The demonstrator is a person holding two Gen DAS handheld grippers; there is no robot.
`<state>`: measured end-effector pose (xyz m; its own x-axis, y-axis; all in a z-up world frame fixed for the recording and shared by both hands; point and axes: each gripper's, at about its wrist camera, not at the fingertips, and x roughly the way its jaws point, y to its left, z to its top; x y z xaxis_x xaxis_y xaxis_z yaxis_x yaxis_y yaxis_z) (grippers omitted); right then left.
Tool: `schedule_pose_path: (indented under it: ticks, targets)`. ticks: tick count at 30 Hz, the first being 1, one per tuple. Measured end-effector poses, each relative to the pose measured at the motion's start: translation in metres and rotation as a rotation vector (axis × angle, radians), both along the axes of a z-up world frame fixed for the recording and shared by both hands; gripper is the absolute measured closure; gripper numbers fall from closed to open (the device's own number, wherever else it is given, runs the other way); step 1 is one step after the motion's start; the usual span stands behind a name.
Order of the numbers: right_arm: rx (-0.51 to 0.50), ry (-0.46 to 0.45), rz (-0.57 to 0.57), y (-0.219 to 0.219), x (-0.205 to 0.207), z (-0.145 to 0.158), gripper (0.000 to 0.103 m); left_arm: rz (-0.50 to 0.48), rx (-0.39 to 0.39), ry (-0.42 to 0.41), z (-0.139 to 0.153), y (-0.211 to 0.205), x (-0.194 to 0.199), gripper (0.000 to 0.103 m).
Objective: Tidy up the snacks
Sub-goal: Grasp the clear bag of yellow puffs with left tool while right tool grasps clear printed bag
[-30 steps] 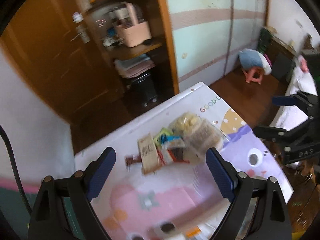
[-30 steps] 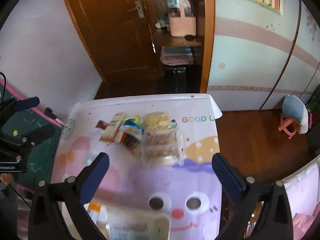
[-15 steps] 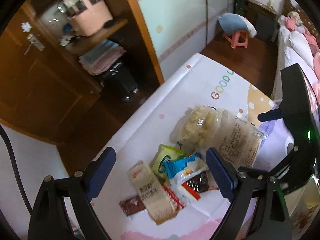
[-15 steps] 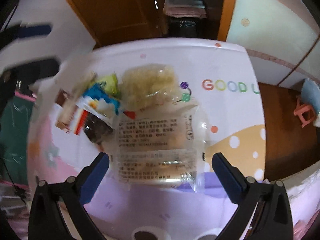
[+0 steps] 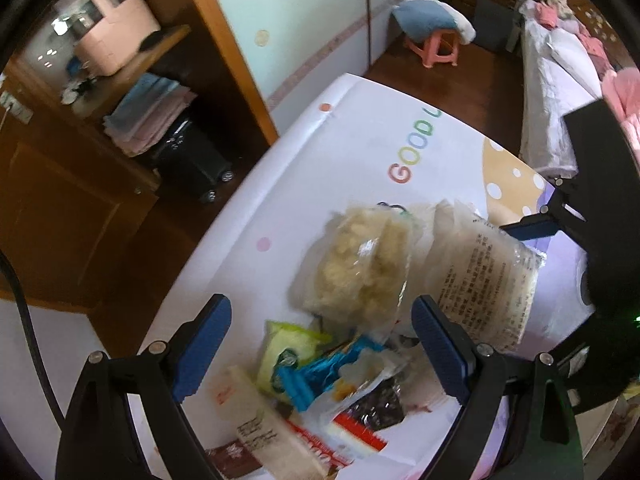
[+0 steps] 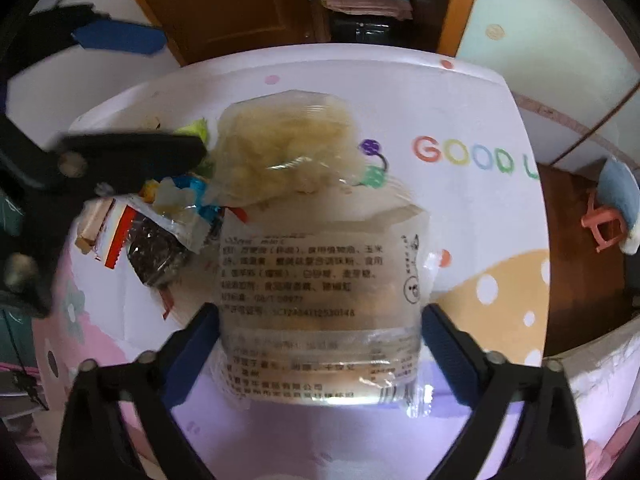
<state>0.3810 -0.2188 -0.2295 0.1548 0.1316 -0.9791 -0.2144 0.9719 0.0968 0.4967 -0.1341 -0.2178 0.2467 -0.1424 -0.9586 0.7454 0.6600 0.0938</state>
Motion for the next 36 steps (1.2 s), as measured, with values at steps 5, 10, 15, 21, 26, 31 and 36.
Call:
schedule_pose_path:
  ticks: [5,10,15,21,26,31,36]
  targets:
    - [-0.001,0.02,-0.008,-0.018,-0.011,0.006,0.021,-0.023,0.022,0.021,-0.017,-0.02,0.007,0.012]
    - [-0.001,0.024,-0.013,-0.023,-0.018,0.007,0.02,-0.012,0.029,0.057,-0.037,-0.032,0.014,0.012]
    - [-0.005,0.035,-0.037,-0.021,-0.01,-0.001,0.013,0.008,0.053,0.093,-0.054,-0.037,0.013,0.046]
    - [-0.003,-0.003,-0.013,-0.016,-0.014,0.007,0.028,0.032,0.022,0.09,-0.05,-0.032,0.006,0.057]
    - [-0.003,-0.005,-0.004,-0.016,-0.023,0.017,0.032,0.088,0.002,0.072,-0.024,-0.023,-0.002,0.058]
    - [0.015,-0.026,-0.017,-0.016,-0.028,0.032,0.032,0.152,-0.006,0.028,0.02,-0.008,-0.018,0.058]
    - [0.047,-0.094,-0.008,-0.017,-0.04,0.075,0.032,0.231,-0.007,-0.028,0.074,0.02,-0.04,0.059]
